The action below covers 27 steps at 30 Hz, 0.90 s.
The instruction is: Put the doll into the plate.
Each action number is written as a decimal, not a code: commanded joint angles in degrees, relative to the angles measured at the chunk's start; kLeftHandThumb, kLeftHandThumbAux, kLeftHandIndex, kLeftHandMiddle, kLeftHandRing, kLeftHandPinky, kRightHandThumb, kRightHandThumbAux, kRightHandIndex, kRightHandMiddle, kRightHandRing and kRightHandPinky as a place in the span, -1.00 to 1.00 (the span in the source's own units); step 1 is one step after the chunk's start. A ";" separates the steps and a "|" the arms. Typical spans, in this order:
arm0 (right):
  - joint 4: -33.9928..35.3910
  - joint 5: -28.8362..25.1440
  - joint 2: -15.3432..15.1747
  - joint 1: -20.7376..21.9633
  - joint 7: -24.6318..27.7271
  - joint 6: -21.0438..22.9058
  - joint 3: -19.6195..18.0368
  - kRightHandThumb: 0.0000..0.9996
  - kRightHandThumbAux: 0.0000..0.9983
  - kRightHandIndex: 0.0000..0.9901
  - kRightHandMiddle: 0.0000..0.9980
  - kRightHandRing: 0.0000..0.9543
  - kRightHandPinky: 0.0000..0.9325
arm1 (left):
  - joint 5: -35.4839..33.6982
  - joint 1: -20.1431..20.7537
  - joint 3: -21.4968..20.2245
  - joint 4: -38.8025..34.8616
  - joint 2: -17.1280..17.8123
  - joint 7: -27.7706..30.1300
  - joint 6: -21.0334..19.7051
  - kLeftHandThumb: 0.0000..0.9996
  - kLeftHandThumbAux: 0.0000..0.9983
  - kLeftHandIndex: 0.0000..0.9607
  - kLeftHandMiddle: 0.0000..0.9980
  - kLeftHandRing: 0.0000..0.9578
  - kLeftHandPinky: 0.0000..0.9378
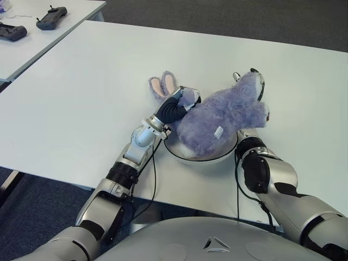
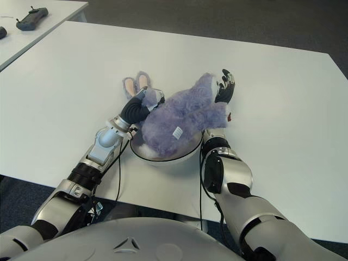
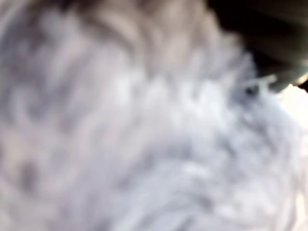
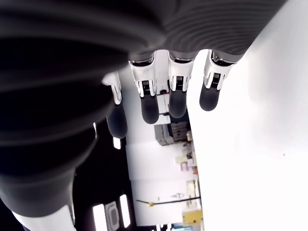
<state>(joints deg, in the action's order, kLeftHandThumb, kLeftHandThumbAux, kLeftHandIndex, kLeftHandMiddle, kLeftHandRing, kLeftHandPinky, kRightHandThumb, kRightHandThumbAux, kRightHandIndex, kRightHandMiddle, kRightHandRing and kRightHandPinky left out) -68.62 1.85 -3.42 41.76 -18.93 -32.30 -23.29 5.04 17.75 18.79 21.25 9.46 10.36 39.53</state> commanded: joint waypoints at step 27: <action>-9.17 -1.18 5.44 -15.94 -1.03 7.67 -0.31 -0.99 0.55 -0.57 -0.74 -0.82 -0.80 | 7.83 -4.15 2.76 13.13 2.82 0.94 8.77 -0.25 -0.16 -0.92 -0.66 -0.72 -0.95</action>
<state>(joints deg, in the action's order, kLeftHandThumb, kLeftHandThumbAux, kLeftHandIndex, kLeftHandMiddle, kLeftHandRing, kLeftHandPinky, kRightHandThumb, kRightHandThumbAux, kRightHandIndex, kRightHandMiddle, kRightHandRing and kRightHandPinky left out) -68.62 1.99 -3.36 41.73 -19.58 -32.27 -23.03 6.87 19.51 19.09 25.04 9.97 10.34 48.89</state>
